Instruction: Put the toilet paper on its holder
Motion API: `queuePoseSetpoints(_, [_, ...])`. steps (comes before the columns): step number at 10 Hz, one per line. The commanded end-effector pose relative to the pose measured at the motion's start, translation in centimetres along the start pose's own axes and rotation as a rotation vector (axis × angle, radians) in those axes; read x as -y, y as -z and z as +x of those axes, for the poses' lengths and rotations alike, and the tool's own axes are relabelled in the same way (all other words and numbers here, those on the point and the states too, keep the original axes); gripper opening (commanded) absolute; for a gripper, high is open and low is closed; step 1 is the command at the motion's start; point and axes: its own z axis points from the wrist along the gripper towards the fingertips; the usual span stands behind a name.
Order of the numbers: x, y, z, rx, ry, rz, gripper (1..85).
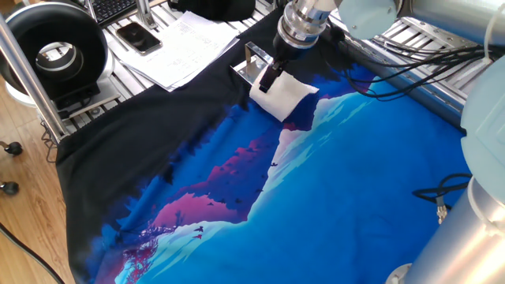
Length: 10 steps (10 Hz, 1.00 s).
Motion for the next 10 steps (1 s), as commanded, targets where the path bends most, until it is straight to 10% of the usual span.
queuePoseSetpoints(1, [0.1, -0.7, -0.5, 0.028, -0.012, -0.007, 85.0])
queuePoseSetpoints(4, [3.4, -1.3, -0.7, 0.055, 0.091, 0.126, 85.0])
queuePoseSetpoints(7, [4.0, -1.3, -1.7, 0.093, 0.12, 0.153, 84.3])
queuePoseSetpoints(10, [3.7, -1.3, -1.9, 0.103, 0.056, 0.135, 54.0])
